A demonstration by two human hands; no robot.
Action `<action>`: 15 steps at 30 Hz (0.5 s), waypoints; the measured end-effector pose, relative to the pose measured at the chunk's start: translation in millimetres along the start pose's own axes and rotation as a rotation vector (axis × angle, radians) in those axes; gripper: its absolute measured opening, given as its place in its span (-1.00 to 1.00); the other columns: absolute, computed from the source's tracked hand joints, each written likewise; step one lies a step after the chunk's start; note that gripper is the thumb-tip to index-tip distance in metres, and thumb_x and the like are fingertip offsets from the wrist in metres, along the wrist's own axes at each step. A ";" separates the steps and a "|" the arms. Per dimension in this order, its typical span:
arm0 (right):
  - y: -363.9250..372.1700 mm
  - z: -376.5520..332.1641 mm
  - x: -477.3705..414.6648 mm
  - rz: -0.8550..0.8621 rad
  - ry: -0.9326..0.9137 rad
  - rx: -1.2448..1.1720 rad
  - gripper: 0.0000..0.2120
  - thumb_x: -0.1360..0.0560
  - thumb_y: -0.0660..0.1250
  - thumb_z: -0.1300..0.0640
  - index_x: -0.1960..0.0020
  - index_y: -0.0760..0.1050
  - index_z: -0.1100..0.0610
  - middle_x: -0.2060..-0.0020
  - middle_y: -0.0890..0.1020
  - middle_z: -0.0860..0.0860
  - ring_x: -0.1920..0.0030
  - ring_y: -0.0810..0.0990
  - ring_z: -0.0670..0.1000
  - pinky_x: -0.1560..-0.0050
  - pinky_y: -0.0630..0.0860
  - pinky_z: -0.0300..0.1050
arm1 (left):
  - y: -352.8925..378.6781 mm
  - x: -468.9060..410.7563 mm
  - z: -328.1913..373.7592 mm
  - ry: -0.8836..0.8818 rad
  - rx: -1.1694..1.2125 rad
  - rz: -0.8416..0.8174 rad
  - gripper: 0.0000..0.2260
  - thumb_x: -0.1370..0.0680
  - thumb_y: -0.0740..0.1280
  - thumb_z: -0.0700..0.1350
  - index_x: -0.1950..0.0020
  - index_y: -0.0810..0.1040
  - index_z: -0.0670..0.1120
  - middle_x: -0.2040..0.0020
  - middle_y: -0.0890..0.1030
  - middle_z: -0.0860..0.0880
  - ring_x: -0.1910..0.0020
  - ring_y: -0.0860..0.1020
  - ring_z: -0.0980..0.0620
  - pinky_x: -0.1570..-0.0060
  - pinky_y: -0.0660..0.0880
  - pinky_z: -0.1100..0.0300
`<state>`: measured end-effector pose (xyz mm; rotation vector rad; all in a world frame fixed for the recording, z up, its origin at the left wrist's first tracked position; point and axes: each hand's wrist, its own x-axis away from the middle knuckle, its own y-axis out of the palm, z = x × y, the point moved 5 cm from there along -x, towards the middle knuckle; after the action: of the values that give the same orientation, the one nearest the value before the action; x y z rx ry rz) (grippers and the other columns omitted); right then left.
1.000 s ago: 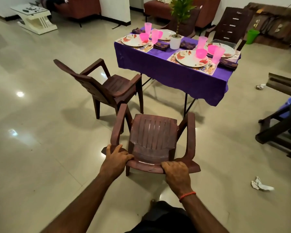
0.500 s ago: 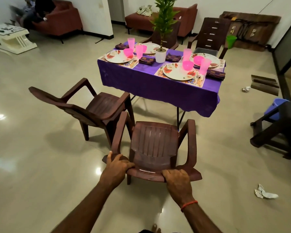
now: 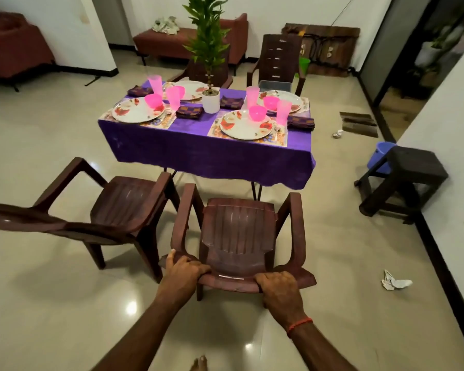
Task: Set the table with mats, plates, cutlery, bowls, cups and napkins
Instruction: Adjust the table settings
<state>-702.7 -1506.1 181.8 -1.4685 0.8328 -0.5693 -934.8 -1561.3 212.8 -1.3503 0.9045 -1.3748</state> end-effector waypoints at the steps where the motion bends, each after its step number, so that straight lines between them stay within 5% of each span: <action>1: -0.8 -1.7 -5.3 0.008 0.010 0.004 -0.65 -0.10 0.63 0.15 0.20 0.59 -0.05 0.39 0.62 -0.07 0.37 0.62 0.00 0.34 0.52 -0.09 | -3.8 -7.5 -3.9 0.014 -0.002 -0.001 -0.59 -0.66 0.19 -0.12 -0.46 0.43 0.25 -0.43 0.50 0.19 -0.49 0.33 0.02 -0.52 -0.17 -0.25; 4: 2.2 -2.9 -22.7 0.015 0.050 -0.019 -0.62 -0.07 0.65 0.15 0.19 0.61 -0.05 0.38 0.63 -0.09 0.36 0.62 0.00 0.33 0.54 -0.09 | -11.0 -27.2 -17.8 0.052 0.003 -0.003 -0.60 -0.65 0.22 -0.12 -0.44 0.46 0.24 -0.41 0.52 0.19 -0.48 0.34 0.02 -0.52 -0.14 -0.26; 8: 5.7 -4.3 -34.7 0.109 0.050 -0.017 -0.88 -0.38 0.40 0.11 0.10 0.64 -0.06 0.30 0.66 -0.09 0.30 0.64 0.00 0.27 0.56 -0.06 | -11.8 -43.6 -29.4 0.077 -0.034 0.012 -0.54 -0.60 0.33 -0.15 -0.44 0.45 0.24 -0.39 0.53 0.17 -0.46 0.36 0.00 -0.54 -0.06 -0.25; 11: 4.2 -5.2 -39.4 0.157 0.073 -0.003 -0.78 -0.45 0.21 0.08 0.11 0.63 -0.06 0.30 0.66 -0.10 0.30 0.63 -0.01 0.29 0.55 -0.06 | -8.2 -52.4 -34.6 0.104 -0.053 0.013 -0.51 -0.59 0.34 -0.17 -0.44 0.42 0.25 -0.39 0.53 0.16 -0.45 0.36 -0.01 -0.53 -0.05 -0.27; 15: 10.4 -11.3 -49.1 0.118 0.096 -0.006 -0.78 -0.47 0.20 0.06 0.09 0.62 -0.08 0.28 0.66 -0.13 0.27 0.63 -0.03 0.28 0.51 -0.09 | -11.2 -60.3 -46.3 0.117 -0.037 0.042 -0.52 -0.58 0.35 -0.17 -0.43 0.44 0.25 -0.36 0.56 0.15 -0.44 0.38 -0.02 -0.53 -0.05 -0.27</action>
<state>-743.2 -1474.4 179.3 -1.3959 0.9896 -0.5523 -987.2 -1506.0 202.4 -1.2817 1.0356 -1.4226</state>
